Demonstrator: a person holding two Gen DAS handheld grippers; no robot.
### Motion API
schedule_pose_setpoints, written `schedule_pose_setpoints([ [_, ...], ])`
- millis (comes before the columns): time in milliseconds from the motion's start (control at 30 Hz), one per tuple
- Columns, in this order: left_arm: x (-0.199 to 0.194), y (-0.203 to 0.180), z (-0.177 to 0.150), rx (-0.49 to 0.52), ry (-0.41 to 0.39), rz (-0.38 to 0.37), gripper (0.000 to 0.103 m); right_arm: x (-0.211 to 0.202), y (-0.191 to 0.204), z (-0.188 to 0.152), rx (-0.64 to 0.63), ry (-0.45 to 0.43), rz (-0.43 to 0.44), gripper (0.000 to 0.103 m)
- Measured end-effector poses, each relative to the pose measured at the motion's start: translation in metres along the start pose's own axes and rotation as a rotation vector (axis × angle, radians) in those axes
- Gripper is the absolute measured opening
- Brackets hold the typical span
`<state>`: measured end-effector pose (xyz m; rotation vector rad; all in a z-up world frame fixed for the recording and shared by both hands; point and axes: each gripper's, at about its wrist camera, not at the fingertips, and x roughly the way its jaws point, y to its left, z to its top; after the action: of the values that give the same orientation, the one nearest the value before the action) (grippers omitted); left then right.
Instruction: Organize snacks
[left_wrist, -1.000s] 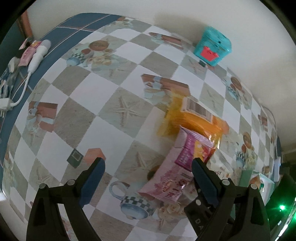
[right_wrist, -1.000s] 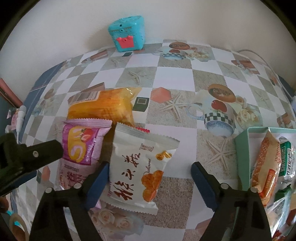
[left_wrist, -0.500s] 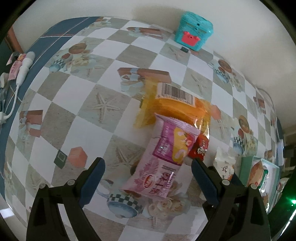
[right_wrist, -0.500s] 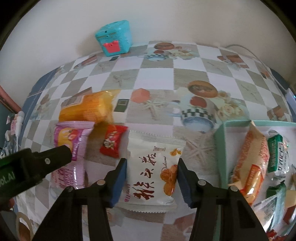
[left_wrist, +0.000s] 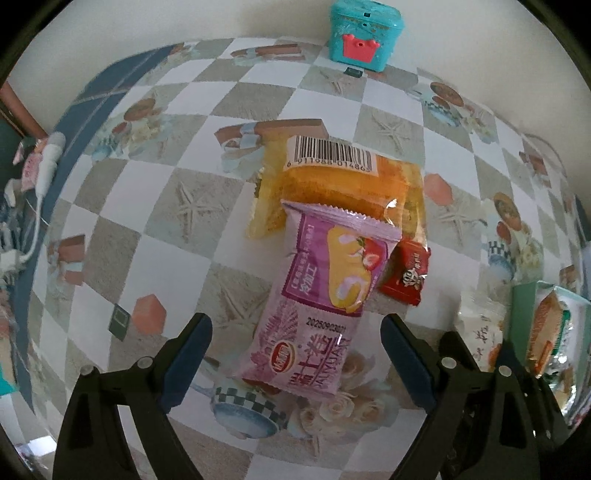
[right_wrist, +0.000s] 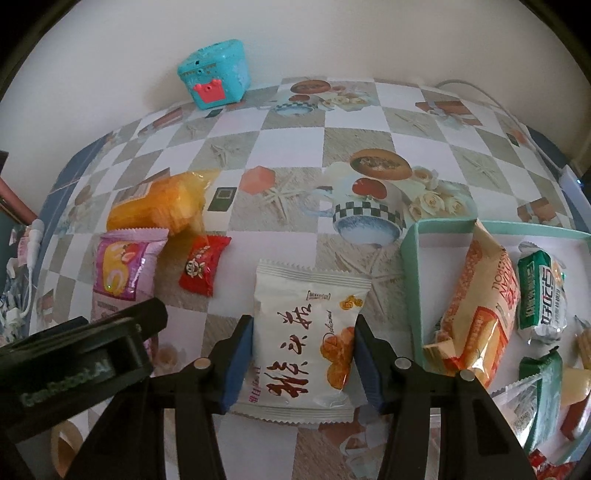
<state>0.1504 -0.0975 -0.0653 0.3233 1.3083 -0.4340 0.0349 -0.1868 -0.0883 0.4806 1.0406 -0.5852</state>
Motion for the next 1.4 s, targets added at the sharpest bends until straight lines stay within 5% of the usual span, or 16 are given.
schedule_pose_setpoints([
  [267, 0.013, -0.022, -0.002, 0.019, 0.023, 0.03, 0.061, -0.001, 0.002, -0.002, -0.027, -0.008, -0.014, 0.056],
  [400, 0.01, -0.019, -0.004, 0.004, 0.024, 0.026, 0.055, -0.001, 0.006, -0.004, -0.038, -0.011, -0.03, 0.056],
  [933, -0.025, 0.013, -0.003, -0.078, -0.025, 0.019, 0.05, -0.008, -0.003, -0.006, 0.028, -0.01, -0.015, 0.055],
  [1400, -0.092, 0.026, -0.005, -0.13, -0.194, 0.008, 0.05, -0.087, -0.015, 0.017, 0.096, -0.179, 0.022, 0.054],
])
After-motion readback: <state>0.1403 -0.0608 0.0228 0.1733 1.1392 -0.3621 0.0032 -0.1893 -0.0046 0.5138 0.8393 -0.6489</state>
